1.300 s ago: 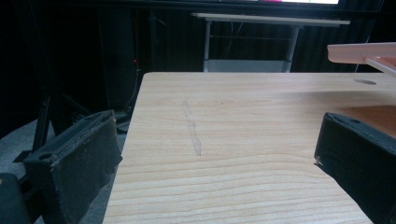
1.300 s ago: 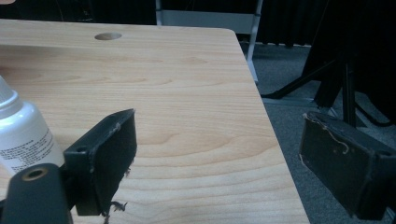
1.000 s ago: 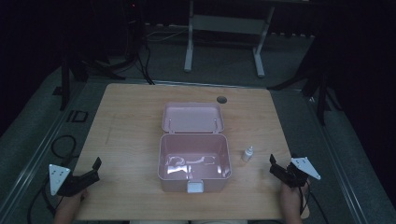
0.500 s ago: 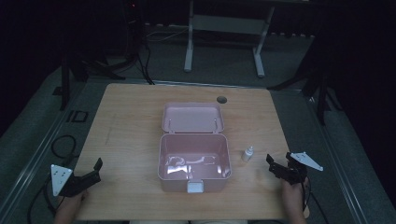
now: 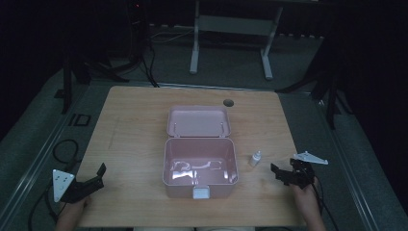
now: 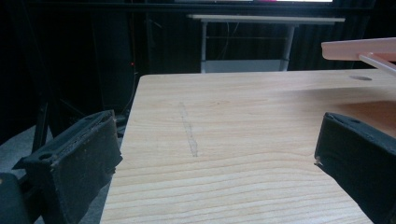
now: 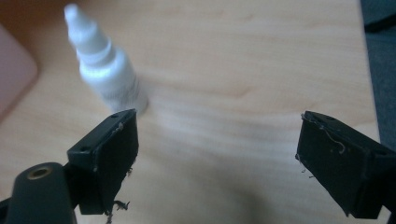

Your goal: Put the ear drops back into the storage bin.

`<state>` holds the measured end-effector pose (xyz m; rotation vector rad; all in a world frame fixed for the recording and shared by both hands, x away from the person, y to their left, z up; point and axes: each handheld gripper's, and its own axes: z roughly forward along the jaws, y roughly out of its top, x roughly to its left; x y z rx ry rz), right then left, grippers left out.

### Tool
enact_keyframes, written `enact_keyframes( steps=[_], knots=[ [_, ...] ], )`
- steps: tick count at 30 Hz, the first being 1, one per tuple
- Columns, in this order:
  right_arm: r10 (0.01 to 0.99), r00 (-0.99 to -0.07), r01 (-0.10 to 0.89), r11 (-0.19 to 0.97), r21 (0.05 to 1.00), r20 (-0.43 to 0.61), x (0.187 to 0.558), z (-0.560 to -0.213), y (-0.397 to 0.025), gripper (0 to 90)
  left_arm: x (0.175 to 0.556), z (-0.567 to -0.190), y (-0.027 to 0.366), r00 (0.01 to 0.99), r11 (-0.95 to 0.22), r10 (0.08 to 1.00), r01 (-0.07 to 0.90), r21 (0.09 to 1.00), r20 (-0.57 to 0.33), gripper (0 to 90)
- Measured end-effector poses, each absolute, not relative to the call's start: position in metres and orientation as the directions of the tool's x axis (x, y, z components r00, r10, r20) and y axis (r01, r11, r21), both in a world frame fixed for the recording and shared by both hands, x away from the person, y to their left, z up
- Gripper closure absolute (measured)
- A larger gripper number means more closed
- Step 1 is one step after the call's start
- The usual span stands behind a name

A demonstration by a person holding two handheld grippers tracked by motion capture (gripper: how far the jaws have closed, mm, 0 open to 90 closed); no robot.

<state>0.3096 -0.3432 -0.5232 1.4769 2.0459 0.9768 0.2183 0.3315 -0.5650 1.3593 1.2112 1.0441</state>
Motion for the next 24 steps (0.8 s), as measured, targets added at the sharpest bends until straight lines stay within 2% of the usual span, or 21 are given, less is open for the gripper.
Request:
enact_keyframes(
  steps=[4,10,16,24],
  knots=[
    [0.935,-0.353,0.670,0.229,0.706,0.031,0.309,-0.518,-0.340,12.8,0.218,-0.565,0.332,0.129,0.000,0.991,0.135,0.991,-0.018,0.4],
    [0.931,-0.356,0.796,0.258,0.547,0.079,0.314,-0.507,-0.344,12.6,0.218,-0.565,0.332,0.133,0.001,0.991,0.136,0.991,-0.019,0.3],
    [0.910,-0.410,0.843,0.352,0.406,0.063,0.313,-0.502,-0.346,12.6,0.218,-0.565,0.332,0.134,0.002,0.991,0.135,0.991,-0.020,0.4],
    [0.854,-0.518,0.845,0.501,0.189,0.053,0.309,-0.501,-0.341,12.6,0.218,-0.565,0.332,0.135,0.003,0.991,0.135,0.991,-0.021,0.4]
  ],
)
